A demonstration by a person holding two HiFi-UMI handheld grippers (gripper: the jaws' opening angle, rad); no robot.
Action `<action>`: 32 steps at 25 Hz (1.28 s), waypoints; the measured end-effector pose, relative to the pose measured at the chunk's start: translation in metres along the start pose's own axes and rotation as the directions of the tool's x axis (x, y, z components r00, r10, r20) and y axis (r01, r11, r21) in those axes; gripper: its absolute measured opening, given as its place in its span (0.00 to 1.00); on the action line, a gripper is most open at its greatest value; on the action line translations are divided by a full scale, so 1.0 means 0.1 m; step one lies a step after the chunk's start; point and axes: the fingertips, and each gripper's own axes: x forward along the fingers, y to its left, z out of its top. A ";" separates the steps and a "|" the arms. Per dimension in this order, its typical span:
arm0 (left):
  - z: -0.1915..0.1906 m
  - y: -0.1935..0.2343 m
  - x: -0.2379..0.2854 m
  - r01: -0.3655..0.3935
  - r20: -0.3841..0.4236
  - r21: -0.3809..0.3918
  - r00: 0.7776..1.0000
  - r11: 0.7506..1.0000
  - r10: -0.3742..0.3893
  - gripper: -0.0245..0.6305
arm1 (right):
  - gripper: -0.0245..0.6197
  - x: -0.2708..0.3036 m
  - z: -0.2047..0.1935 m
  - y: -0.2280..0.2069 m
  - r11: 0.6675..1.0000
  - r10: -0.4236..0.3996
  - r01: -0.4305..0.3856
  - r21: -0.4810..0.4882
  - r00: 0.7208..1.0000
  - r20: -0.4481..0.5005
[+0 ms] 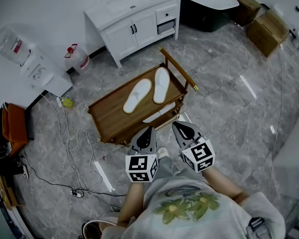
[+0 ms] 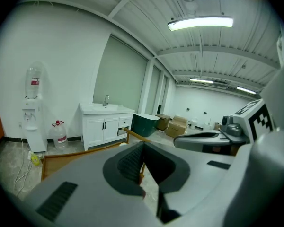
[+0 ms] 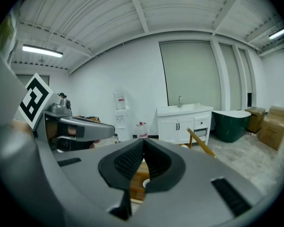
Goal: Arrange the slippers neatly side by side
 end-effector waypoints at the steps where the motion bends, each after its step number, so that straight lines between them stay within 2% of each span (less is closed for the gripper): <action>1: 0.02 0.04 0.04 0.005 0.000 0.000 1.000 1.000 -0.005 0.06 | 0.05 0.06 0.00 -0.02 1.000 -0.007 0.007 0.001 1.000 -0.004; 7: 0.12 0.25 0.21 0.042 0.003 0.012 0.999 0.999 -0.042 0.06 | 0.06 0.33 0.06 -0.07 0.999 -0.035 0.035 0.021 0.999 -0.016; 13: 0.17 0.29 0.33 0.070 0.002 0.022 0.998 0.997 -0.070 0.06 | 0.21 0.48 0.11 -0.16 0.997 -0.065 0.066 0.048 0.998 -0.019; 19: 0.15 0.34 0.43 0.069 -0.016 0.022 0.998 0.997 -0.068 0.06 | 0.29 0.58 0.11 -0.27 0.993 -0.083 0.085 0.084 0.996 -0.027; 32: 0.08 0.61 0.81 0.082 -0.079 0.017 0.994 0.996 -0.081 0.06 | 0.33 1.04 -0.03 -0.60 0.977 -0.142 0.154 0.146 0.986 -0.090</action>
